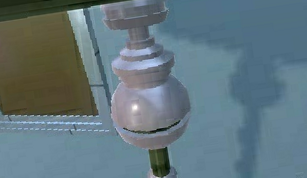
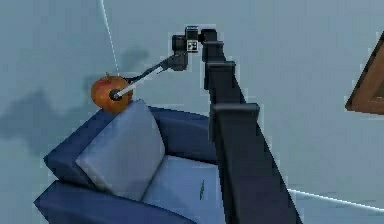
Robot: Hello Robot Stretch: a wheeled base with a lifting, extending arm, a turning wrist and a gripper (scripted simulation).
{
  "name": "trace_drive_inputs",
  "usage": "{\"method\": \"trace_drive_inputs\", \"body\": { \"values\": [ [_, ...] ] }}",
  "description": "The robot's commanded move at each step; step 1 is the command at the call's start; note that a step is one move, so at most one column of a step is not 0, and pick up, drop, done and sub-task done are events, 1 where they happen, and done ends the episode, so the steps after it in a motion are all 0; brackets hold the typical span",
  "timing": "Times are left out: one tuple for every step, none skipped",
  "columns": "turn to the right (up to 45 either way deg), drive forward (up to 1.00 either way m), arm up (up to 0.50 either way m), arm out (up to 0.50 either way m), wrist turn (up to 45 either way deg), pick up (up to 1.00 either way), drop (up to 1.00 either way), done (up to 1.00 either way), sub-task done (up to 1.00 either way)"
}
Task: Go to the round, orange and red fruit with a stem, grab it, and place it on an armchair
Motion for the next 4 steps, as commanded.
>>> {"method": "trace_drive_inputs", "body": {
  "values": [
    [0.0, 0.00, 0.00, 0.00, 45.0, 0.00, 0.00, 0.00, 0.00],
    [0.0, 0.00, 0.00, 0.00, 36.0, 0.00, 0.00, 0.00, 0.00],
    [0.0, 0.00, -0.46, 0.00, 0.0, 0.00, 0.00, 0.00, 0.00],
    [0.0, 0.00, -0.32, 0.00, 0.0, 0.00, 0.00, 0.00, 0.00]
  ]
}}
